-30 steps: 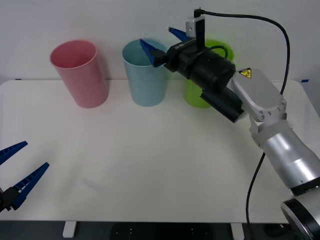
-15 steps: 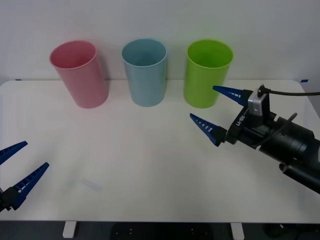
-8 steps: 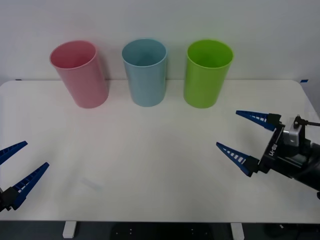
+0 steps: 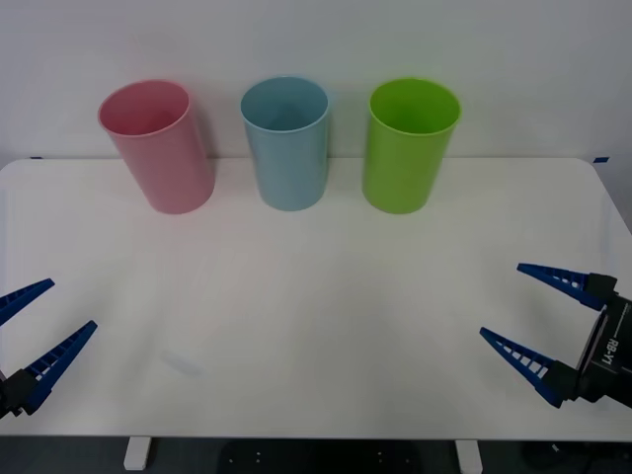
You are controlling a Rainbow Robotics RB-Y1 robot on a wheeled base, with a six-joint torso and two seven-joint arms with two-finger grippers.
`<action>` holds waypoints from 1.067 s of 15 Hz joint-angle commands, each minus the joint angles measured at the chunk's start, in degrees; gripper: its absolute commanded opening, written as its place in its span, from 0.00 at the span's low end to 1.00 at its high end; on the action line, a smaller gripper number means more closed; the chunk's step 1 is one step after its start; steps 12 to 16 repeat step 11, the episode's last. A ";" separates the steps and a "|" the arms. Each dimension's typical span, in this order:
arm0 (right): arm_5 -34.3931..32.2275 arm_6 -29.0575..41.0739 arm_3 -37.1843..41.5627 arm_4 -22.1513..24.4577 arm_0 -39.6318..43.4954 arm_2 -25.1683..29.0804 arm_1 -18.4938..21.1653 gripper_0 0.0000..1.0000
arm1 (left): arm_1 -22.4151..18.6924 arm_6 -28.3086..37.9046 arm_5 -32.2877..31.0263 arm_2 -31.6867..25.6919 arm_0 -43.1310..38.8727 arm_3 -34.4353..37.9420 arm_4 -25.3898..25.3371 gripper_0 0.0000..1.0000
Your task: Grasp the object on the table and drop it into the matching bin: aluminum can to the light blue bin, PET bottle to the pink bin.
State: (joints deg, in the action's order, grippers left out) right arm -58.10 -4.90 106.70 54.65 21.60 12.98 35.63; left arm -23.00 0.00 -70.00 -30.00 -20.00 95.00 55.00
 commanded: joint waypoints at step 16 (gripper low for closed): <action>-1.31 3.50 1.49 -0.59 7.23 3.10 -0.04 1.00 | 0.00 0.00 0.00 0.00 0.00 0.00 0.00 1.00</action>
